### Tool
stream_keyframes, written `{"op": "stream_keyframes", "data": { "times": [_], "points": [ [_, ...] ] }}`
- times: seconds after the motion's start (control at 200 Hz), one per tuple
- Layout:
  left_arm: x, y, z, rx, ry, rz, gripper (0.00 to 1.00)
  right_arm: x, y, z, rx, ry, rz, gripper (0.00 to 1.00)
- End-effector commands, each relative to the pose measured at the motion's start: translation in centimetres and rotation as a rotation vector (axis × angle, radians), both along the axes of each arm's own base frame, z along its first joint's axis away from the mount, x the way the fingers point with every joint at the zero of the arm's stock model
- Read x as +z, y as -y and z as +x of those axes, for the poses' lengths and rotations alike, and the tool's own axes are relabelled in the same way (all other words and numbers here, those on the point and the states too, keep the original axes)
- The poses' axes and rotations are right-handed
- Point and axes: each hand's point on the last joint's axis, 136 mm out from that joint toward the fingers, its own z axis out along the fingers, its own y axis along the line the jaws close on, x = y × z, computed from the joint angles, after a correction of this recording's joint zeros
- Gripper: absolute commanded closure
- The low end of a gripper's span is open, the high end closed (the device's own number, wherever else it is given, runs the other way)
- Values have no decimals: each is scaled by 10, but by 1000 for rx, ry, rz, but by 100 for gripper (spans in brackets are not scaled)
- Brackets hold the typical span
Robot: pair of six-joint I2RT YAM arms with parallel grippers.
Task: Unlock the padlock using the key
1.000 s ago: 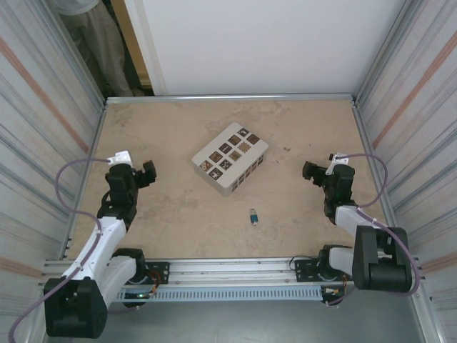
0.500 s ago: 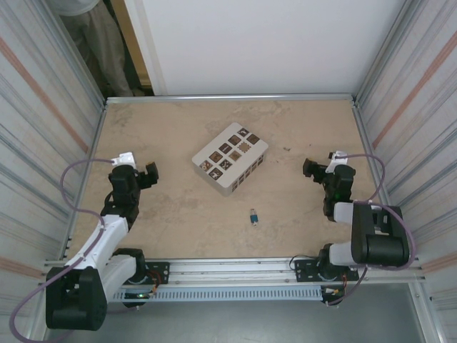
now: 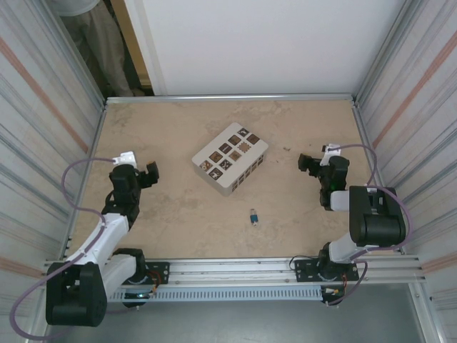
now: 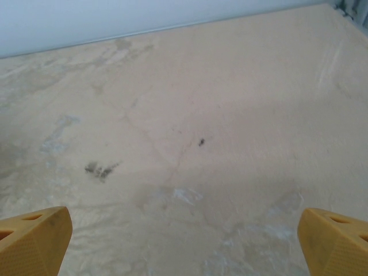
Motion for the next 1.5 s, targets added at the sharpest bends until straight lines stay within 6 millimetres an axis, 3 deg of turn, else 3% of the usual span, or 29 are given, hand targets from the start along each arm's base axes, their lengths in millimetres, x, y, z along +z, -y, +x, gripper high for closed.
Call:
{"op": "stream_keyframes", "data": {
  "times": [0.0, 0.947, 1.092, 1.237, 1.403, 1.498],
  "points": [
    [6, -2, 5, -7, 42, 32, 1, -11, 6, -3, -24, -51, -45, 1],
    [-25, 27, 50, -232, 128, 107, 1, -10, 5, -3, -24, -50, -51, 1],
    [-40, 33, 51, -267, 152, 108, 1, -11, 5, -3, -24, -50, -52, 1],
    [-41, 37, 47, -299, 148, 105, 1, -11, 5, -3, -24, -51, -52, 1],
    [-50, 22, 66, -231, 40, 62, 1, -11, 5, -3, -24, -51, -52, 1],
    [-50, 25, 67, -247, 35, 64, 1, -11, 5, -3, -23, -51, -52, 1]
  ]
}}
